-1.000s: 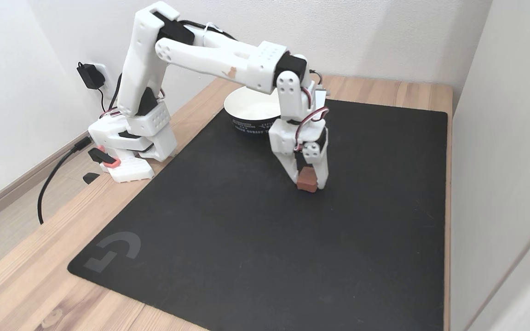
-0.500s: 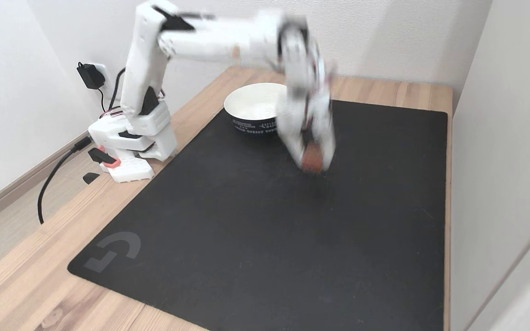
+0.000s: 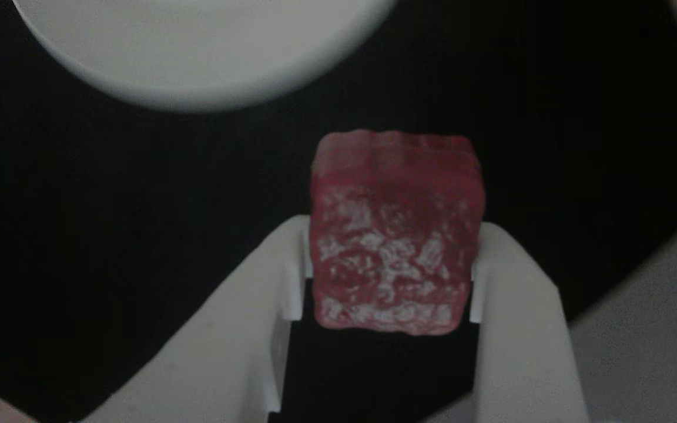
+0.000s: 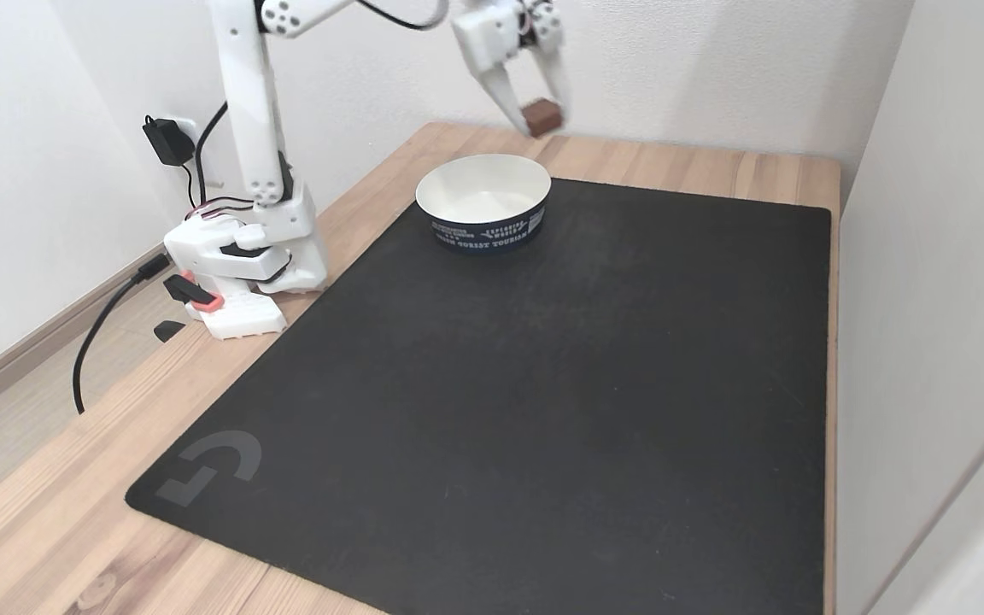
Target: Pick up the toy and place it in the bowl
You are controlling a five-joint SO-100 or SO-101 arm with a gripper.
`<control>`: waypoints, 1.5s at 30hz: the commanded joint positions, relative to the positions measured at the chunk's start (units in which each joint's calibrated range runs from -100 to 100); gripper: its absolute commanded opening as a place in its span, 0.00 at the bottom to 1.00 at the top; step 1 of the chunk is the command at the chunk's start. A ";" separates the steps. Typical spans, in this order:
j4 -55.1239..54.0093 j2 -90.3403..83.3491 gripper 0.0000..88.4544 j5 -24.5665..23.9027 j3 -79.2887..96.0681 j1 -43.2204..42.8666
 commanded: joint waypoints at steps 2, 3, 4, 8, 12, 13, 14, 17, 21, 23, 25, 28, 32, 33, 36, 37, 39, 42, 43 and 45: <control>2.28 -3.95 0.03 0.00 10.49 -4.45; 2.28 -3.95 0.03 0.00 12.74 -4.87; 2.28 -3.95 0.03 0.00 14.54 -5.29; 2.19 -3.95 0.03 -0.53 19.23 -5.62; 2.19 -3.78 0.03 -0.53 19.32 -5.45; 2.19 -3.53 0.03 -0.53 19.32 -5.45; 2.19 -3.20 0.03 -0.47 19.32 -5.54; 2.19 -3.11 0.03 -0.47 19.68 -5.45; 2.02 -3.11 0.03 -0.42 21.93 -5.12; 2.02 -3.11 0.04 -0.42 21.93 -5.04; 2.02 -3.11 0.14 -0.42 21.93 -5.04; 2.02 -3.11 0.32 -0.11 21.93 -5.20; 1.26 -3.11 0.38 -0.11 21.93 -4.95; 1.26 -3.11 0.38 -0.11 21.93 -4.95; -0.18 -3.11 0.38 -0.06 21.84 -4.78; -0.86 -3.11 0.37 -0.06 21.48 -4.11; -4.84 -3.86 0.36 0.05 20.94 -0.69; -6.95 -3.95 0.15 0.10 18.33 3.58; -7.38 -3.95 0.00 0.05 15.26 6.84; -7.46 -3.95 0.05 0.05 11.66 10.44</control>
